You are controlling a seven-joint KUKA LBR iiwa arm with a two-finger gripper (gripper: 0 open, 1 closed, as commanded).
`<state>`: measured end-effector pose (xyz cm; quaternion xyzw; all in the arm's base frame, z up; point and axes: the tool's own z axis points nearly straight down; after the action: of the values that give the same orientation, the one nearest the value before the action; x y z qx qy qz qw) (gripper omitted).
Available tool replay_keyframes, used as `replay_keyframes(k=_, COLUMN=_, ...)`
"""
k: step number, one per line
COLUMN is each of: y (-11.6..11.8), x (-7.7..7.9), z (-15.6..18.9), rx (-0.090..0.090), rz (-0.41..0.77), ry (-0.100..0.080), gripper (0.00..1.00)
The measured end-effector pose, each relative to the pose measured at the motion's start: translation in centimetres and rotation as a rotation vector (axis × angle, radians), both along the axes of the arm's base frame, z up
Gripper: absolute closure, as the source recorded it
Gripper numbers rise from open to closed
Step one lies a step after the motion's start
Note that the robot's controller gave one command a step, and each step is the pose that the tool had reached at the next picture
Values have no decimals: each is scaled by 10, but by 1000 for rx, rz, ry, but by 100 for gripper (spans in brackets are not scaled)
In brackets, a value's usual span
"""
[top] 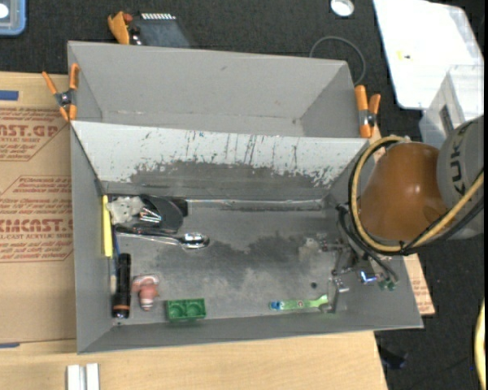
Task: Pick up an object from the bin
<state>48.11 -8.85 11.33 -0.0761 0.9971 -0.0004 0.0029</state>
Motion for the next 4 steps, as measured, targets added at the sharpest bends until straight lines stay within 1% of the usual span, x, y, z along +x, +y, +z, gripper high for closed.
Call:
replay_keyframes(k=1, y=15, x=5, z=-43, rx=-5, rz=107, ry=-20, gripper=0)
replay_keyframes(k=2, y=12, x=-1, z=-44, rx=0, rz=-2, ry=-5, gripper=100)
replay_keyframes(k=4, y=12, x=-1, z=-41, rx=0, rz=-27, ry=-4, gripper=100)
